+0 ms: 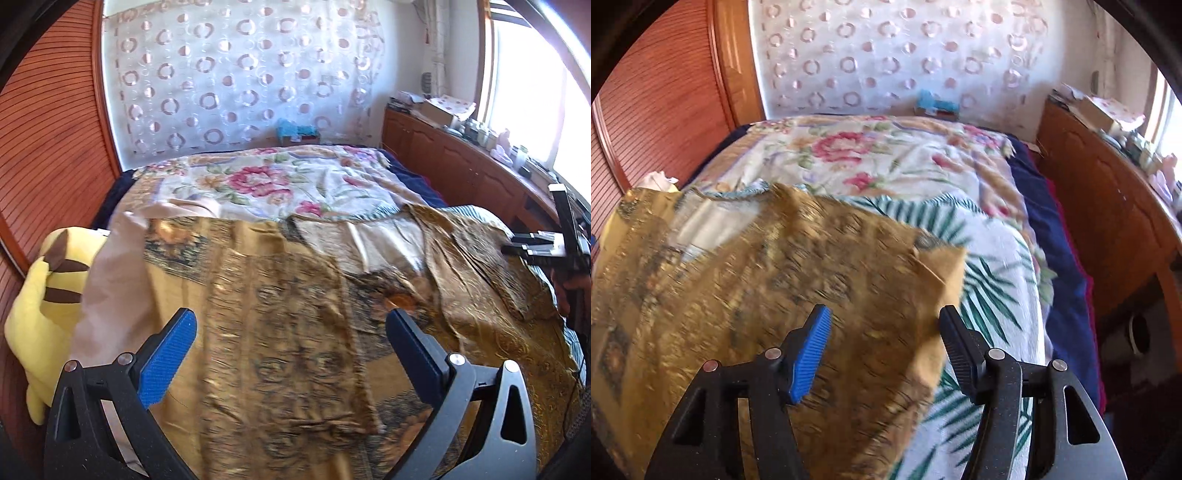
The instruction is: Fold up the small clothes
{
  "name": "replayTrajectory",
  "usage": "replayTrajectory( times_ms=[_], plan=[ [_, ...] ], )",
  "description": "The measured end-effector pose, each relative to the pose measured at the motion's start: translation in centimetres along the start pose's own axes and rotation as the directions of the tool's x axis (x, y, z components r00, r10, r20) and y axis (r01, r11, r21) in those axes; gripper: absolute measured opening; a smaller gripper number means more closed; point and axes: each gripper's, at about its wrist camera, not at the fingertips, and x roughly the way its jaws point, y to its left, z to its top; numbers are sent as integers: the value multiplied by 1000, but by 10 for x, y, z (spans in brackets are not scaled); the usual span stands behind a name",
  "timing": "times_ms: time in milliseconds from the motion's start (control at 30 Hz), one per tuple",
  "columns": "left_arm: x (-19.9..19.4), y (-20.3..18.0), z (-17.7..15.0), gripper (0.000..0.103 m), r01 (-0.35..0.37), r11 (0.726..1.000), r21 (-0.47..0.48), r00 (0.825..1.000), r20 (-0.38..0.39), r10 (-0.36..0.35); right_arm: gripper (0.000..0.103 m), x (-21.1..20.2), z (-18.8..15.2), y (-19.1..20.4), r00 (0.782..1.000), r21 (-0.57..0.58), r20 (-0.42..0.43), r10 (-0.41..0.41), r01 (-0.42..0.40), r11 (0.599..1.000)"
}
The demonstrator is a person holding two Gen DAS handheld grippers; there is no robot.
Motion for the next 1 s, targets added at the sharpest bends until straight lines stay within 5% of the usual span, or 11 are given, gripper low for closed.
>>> replayTrajectory(
  times_ms=[367, 633, 1000],
  plan=[
    [14, 69, 13, 78, -63, 996, -65, 998, -33, 61, 68, 13, -8, -1, 1000, 13, 14, -14, 14, 1000],
    [39, 97, 17, 44, -62, 992, -112, 994, -93, 52, 78, 10, -10, -8, 1000, 13, 6, -22, 22, 1000],
    [62, 99, 30, 42, -46, 994, -102, 988, -148, 30, 80, 8, -11, -14, 1000, 12, 12, -21, 21, 1000]
  ],
)
